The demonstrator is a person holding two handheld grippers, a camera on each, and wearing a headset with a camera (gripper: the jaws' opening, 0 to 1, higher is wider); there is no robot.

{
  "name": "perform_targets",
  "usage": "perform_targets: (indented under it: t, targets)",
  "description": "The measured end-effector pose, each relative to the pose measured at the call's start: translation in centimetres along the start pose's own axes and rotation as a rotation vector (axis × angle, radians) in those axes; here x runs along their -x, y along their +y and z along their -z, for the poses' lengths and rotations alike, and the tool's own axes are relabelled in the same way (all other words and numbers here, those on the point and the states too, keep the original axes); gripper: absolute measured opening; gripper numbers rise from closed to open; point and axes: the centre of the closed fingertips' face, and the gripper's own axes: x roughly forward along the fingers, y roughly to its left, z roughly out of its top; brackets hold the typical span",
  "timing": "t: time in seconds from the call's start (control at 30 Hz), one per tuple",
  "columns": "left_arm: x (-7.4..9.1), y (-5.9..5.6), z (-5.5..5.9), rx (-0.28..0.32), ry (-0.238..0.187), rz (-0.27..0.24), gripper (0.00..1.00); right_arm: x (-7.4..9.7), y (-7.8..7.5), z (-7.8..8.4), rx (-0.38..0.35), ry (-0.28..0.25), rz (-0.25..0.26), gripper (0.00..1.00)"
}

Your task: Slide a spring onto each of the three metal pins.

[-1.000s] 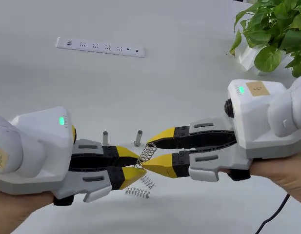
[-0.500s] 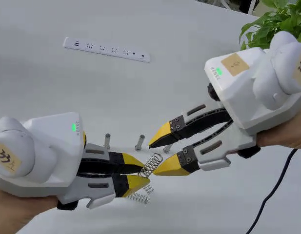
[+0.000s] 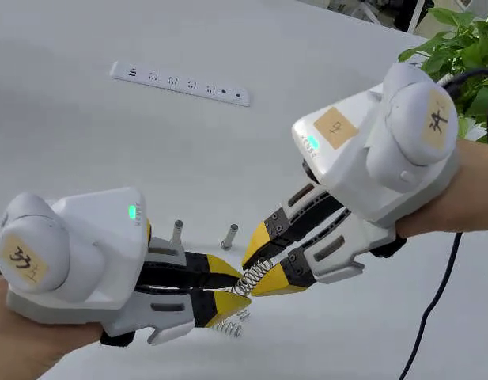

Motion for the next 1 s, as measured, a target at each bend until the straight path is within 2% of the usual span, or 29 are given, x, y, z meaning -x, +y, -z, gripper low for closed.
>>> perform_targets:
  t: [1.0]
  targets:
    - [0.17, -0.03, 0.34, 0.000, -0.022, 0.000, 0.07, -0.53, -0.04, -0.11, 0.022, 0.032, -0.011, 0.06]
